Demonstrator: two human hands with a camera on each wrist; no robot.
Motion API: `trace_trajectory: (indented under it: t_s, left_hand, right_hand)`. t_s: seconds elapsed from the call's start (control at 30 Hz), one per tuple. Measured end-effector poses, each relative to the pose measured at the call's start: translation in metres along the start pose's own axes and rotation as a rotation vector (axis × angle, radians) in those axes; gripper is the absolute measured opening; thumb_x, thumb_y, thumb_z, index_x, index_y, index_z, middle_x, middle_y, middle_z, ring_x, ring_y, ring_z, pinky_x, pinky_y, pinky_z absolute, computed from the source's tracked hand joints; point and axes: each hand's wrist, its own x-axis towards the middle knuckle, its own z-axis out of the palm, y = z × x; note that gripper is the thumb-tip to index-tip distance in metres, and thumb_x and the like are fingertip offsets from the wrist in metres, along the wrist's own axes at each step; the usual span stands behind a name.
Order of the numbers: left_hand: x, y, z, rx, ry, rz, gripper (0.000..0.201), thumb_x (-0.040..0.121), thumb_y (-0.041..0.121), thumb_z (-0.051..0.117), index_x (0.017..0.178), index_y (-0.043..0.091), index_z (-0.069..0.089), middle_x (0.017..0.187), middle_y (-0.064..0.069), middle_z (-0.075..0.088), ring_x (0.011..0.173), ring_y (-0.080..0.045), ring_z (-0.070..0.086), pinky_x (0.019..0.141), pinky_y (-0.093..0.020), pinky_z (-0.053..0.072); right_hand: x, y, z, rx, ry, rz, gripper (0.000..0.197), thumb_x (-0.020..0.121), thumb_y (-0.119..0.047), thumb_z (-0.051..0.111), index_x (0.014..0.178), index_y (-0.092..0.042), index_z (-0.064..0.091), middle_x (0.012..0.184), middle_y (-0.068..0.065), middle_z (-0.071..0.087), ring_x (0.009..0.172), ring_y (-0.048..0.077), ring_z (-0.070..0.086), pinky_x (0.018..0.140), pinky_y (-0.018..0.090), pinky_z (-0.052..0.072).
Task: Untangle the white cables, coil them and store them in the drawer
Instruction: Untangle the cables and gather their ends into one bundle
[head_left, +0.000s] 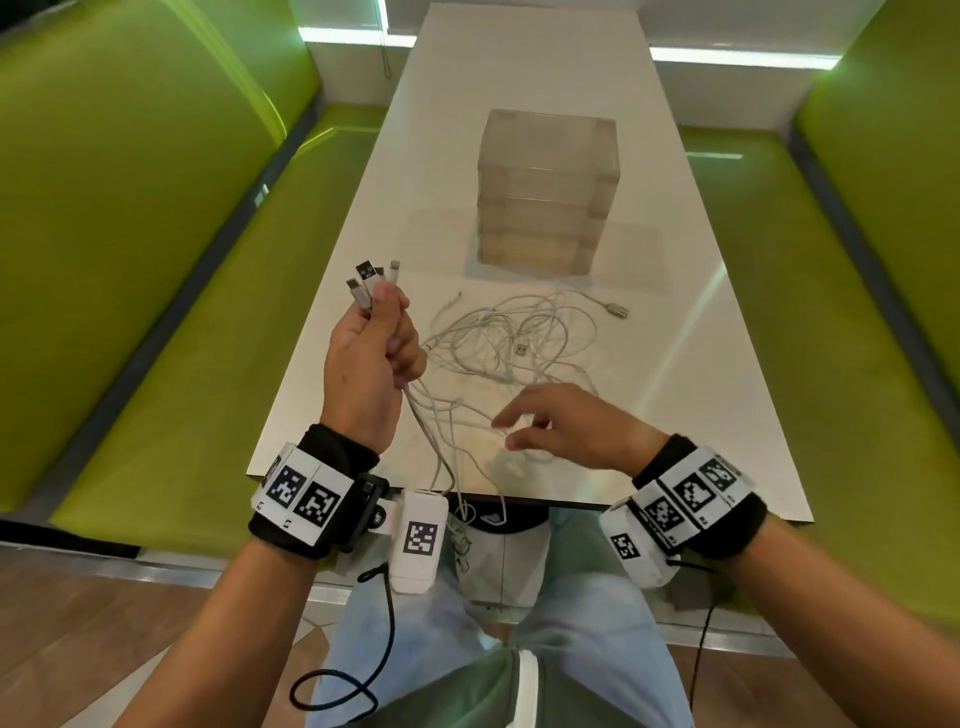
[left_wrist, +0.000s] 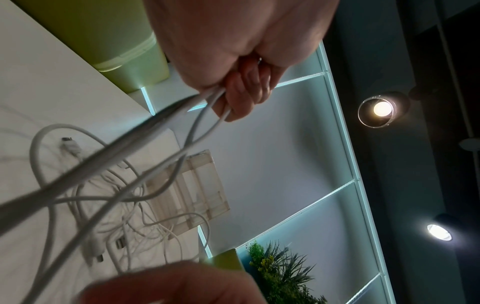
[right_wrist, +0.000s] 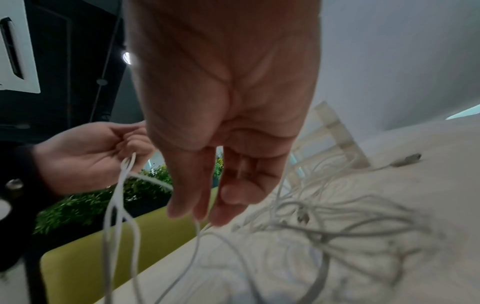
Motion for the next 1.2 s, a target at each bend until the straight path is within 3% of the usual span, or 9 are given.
trace_trajectory:
  t_s: [0.13,0.2,0.3,0.47,0.6,0.7,0.8,0.97,1.2]
  left_hand:
    - [-0.002,-0.001,-0.001,0.021,-0.045,-0.042,0.032,0.103,0.029,0.033,0.078,0.015,0.046,0.051,0.008,0.035,0.043,-0.006,0.022,0.044,-0.021,0.018]
    - [-0.003,-0.001,-0.003,0.040,-0.058,-0.059,0.033,0.102,0.030,0.033,0.078,0.014,0.048,0.053,0.006,0.042,0.045,-0.007,0.026,0.046,-0.021,0.023]
    - [-0.003,-0.004,-0.006,0.053,-0.065,-0.081,0.034,0.103,0.030,0.032,0.079,0.013,0.049,0.056,0.004,0.051,0.046,-0.007,0.031,0.048,-0.020,0.029]
    - [-0.002,-0.009,-0.005,0.036,-0.080,-0.108,0.036,0.102,0.032,0.031,0.075,0.013,0.046,0.058,0.000,0.059,0.048,-0.009,0.040,0.051,-0.021,0.034]
    - [-0.004,-0.009,-0.003,0.053,-0.053,-0.134,0.037,0.100,0.035,0.033,0.074,0.012,0.046,0.057,0.000,0.060,0.053,-0.014,0.054,0.055,-0.024,0.048]
    - [-0.003,-0.011,-0.002,0.023,-0.046,-0.165,0.037,0.101,0.036,0.033,0.073,0.014,0.044,0.050,0.006,0.038,0.042,-0.007,0.032,0.044,-0.020,0.029]
    - [-0.002,-0.013,-0.002,0.056,-0.059,-0.153,0.031,0.100,0.033,0.038,0.077,0.014,0.047,0.051,0.009,0.027,0.044,-0.006,0.019,0.046,-0.023,0.017]
    - [-0.003,-0.015,-0.002,0.087,-0.112,-0.206,0.017,0.099,0.014,0.042,0.091,0.007,0.056,0.052,0.009,0.028,0.045,-0.006,0.023,0.047,-0.021,0.022]
    - [-0.003,-0.018,-0.003,0.112,-0.163,-0.237,0.031,0.101,0.020,0.038,0.076,0.010,0.053,0.055,0.005,0.044,0.048,-0.007,0.033,0.050,-0.020,0.029]
  right_hand:
    - [0.000,-0.011,0.024,0.003,-0.176,-0.019,0.020,0.090,-0.015,0.058,0.104,-0.015,0.071,0.100,-0.001,0.071,0.078,0.007,0.064,0.071,0.013,0.048]
    - [-0.002,-0.008,0.027,-0.035,-0.052,0.036,0.021,0.090,-0.011,0.054,0.106,-0.012,0.069,0.103,0.000,0.069,0.076,0.002,0.058,0.070,0.008,0.044]
    - [-0.008,0.008,0.021,-0.144,0.118,0.176,0.017,0.088,-0.017,0.059,0.103,-0.012,0.066,0.104,0.004,0.065,0.093,0.015,0.058,0.080,0.024,0.043]
    - [-0.017,0.026,0.013,-0.107,0.278,0.355,0.015,0.081,-0.022,0.069,0.085,-0.010,0.060,0.083,0.001,0.059,0.077,0.016,0.052,0.062,0.025,0.034]
    - [-0.021,0.032,0.011,-0.081,0.396,0.410,0.025,0.077,-0.023,0.074,0.086,-0.011,0.055,0.086,0.001,0.050,0.077,0.019,0.052,0.059,0.025,0.033]
    - [-0.020,0.033,0.010,-0.094,0.337,0.438,0.027,0.075,-0.022,0.076,0.079,-0.014,0.050,0.082,-0.001,0.049,0.072,0.016,0.048,0.054,0.021,0.030]
    - [-0.019,0.035,0.016,-0.142,0.296,0.420,0.023,0.077,-0.015,0.072,0.079,-0.015,0.048,0.083,0.000,0.051,0.073,0.016,0.046,0.054,0.019,0.029]
    - [-0.022,0.045,0.022,-0.245,0.324,0.348,0.010,0.085,-0.008,0.059,0.093,-0.009,0.053,0.088,0.008,0.059,0.078,0.021,0.053,0.062,0.027,0.034]
    - [-0.024,0.034,-0.013,-0.195,0.250,0.313,0.021,0.090,-0.013,0.049,0.105,-0.007,0.063,0.098,0.009,0.062,0.088,0.023,0.056,0.073,0.028,0.040]
